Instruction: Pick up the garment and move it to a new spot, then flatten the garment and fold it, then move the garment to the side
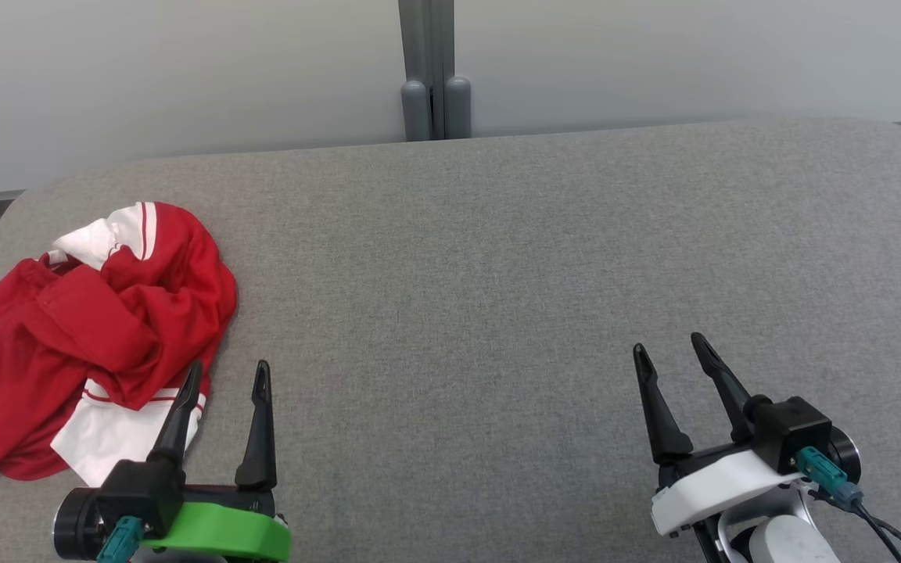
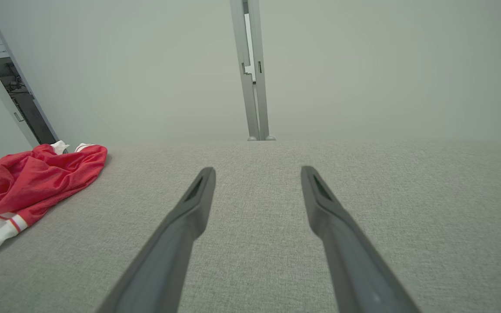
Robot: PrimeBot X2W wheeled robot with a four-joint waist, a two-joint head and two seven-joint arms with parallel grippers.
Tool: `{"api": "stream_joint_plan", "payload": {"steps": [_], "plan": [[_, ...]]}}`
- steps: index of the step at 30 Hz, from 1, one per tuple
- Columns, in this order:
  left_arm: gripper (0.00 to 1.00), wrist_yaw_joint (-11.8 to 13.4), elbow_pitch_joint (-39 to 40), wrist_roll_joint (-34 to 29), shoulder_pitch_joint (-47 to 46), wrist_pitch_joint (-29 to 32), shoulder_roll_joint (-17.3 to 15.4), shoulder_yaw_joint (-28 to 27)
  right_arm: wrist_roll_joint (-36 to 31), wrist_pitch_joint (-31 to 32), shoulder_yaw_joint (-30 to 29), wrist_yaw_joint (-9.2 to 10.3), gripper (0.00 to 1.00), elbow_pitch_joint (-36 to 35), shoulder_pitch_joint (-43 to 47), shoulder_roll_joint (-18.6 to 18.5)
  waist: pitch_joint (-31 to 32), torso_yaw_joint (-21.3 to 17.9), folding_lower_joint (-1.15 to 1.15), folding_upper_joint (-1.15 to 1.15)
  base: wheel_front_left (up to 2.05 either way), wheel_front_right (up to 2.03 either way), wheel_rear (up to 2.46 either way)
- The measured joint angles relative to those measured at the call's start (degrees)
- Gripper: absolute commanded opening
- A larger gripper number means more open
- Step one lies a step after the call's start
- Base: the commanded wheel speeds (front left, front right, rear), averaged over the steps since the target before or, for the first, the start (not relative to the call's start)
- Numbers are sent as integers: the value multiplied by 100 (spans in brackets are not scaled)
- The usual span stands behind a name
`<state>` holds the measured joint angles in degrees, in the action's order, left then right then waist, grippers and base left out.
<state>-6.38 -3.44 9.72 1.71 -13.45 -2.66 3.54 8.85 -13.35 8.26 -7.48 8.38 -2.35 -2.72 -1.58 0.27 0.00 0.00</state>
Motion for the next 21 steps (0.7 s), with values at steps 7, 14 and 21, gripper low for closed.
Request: {"api": "stream_joint_plan", "payload": {"steps": [7,14,21], "plan": [[100,33,-5,-216,1,-74,0,14,-321,-87,80,0,100,12,3,-2,5,1,0,0,0,0,0],[100,32,29,-528,9,-134,-1,51,-638,-147,169,0,100,21,4,-3,13,-17,0,0,0,0,0],[100,33,55,-601,15,-160,-2,79,-694,-165,187,0,100,29,4,-5,23,-22,0,0,0,0,0]]}}
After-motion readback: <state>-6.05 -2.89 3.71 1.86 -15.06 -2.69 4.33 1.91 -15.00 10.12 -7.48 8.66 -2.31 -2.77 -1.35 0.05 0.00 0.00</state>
